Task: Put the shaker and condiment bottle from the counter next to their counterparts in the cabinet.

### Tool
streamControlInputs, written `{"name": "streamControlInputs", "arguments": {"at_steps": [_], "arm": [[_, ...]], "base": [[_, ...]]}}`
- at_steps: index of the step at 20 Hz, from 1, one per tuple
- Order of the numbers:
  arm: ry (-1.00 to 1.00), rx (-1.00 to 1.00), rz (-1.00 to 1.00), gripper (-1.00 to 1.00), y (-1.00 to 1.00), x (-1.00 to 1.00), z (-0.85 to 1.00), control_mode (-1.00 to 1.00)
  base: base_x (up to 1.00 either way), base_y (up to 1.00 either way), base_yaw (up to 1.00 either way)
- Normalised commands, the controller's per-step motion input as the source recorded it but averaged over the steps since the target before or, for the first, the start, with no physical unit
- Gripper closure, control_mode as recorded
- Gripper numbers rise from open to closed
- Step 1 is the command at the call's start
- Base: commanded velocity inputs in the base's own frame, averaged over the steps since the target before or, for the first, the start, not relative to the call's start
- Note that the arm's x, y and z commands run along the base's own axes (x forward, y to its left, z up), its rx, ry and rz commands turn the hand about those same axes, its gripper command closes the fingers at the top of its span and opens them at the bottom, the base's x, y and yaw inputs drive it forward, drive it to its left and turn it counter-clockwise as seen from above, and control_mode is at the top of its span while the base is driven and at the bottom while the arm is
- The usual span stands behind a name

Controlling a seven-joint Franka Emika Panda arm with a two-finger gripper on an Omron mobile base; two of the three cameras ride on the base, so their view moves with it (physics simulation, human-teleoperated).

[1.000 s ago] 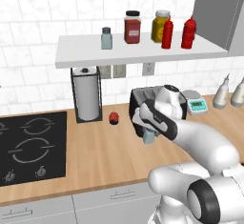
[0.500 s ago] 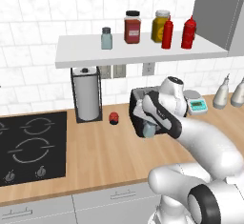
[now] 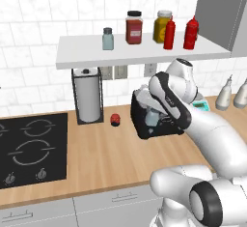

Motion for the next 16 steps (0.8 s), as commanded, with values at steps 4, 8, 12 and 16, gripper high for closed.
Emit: {"name": "streamControlInputs", "arguments": {"at_steps": [4, 8, 12, 16], "arm": [[-0.01, 0.00, 0.00, 1.00, 0.01, 0.00, 0.62, -1.00], [-0.01, 0.00, 0.00, 1.00, 0.00, 0.00, 0.96, -1.00], [-0.01, 0.00, 0.00, 1.00, 0.00, 0.00, 1.00, -1.00], [0.00, 0.00, 0.00, 1.00, 0.03, -0.06, 0.19, -1.00]], "base": [[0.00, 0.00, 0.00], [0.00, 0.00, 0.00], [0.00, 0.00, 0.00], [0.00, 0.00, 0.00]]}}
